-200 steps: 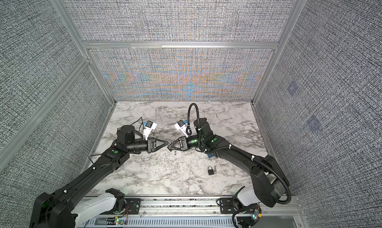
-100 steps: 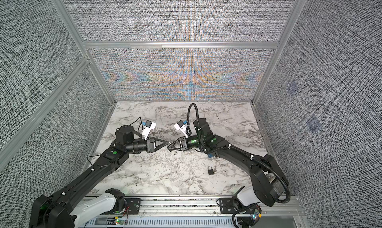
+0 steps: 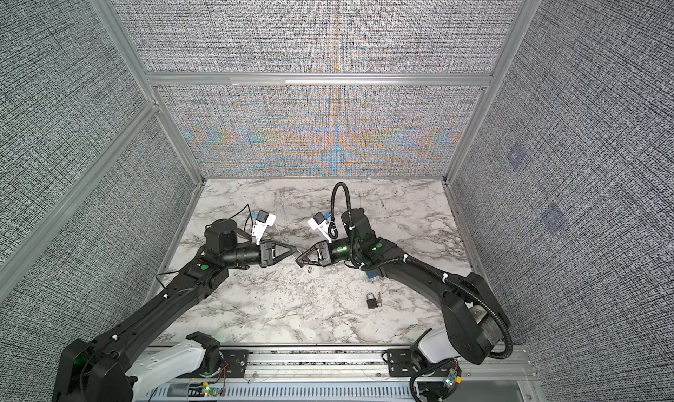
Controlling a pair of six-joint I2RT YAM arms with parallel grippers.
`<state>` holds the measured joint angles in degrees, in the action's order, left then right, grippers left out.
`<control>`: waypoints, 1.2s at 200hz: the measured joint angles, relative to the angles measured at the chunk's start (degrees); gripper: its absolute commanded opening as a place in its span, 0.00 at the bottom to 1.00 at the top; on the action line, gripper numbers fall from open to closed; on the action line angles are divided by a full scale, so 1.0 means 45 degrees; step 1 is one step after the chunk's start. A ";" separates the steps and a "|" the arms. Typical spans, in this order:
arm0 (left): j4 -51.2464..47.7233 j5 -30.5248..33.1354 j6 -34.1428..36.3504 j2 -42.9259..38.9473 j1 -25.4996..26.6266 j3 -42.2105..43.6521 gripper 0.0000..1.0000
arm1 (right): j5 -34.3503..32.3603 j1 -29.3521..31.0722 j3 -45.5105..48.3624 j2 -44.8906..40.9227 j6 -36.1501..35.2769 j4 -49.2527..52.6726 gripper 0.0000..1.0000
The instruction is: Lock with the key
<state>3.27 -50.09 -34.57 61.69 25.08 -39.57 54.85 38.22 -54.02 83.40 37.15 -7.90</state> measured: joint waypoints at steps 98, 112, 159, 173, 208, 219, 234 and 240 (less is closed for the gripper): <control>0.0680 -0.0282 -0.0068 0.0121 0.0000 0.0500 0.00 | 0.0529 0.0000 0.0685 -0.0034 0.1642 -0.1190 0.00; 0.0738 -0.0321 -0.0073 0.0126 0.0000 0.0578 0.00 | 0.0622 0.0000 0.0928 -0.0034 0.2234 -0.1753 0.00; 0.1277 -0.0408 -0.0141 0.0087 -0.0010 0.0709 0.00 | 0.0661 0.0005 0.1010 -0.0083 0.3113 -0.2390 0.00; 0.1341 -0.0418 -0.0170 0.0039 -0.0010 0.0787 0.00 | 0.0661 0.0034 0.1010 -0.0083 0.3230 -0.2409 0.00; 0.1540 -0.0427 -0.0219 -0.0092 -0.0010 0.0942 0.00 | 0.0665 0.0097 0.1010 -0.0058 0.3551 -0.2657 0.00; 0.1642 -0.0423 -0.0301 -0.0112 -0.0010 0.0991 0.00 | 0.0665 0.0102 0.1010 -0.0058 0.3628 -0.2667 0.00; 0.1719 -0.0418 -0.0413 -0.0141 -0.0010 0.1054 0.00 | 0.0656 0.0107 0.1010 -0.0058 0.3701 -0.2662 0.00; 0.1724 -0.0403 -0.0452 -0.0165 -0.0005 0.1069 0.00 | 0.0656 0.0112 0.1010 -0.0058 0.3711 -0.2662 0.00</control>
<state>11.03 -51.90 -36.60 60.95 25.06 -34.76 57.80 38.72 -49.47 83.13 53.84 -19.88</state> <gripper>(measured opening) 0.087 0.103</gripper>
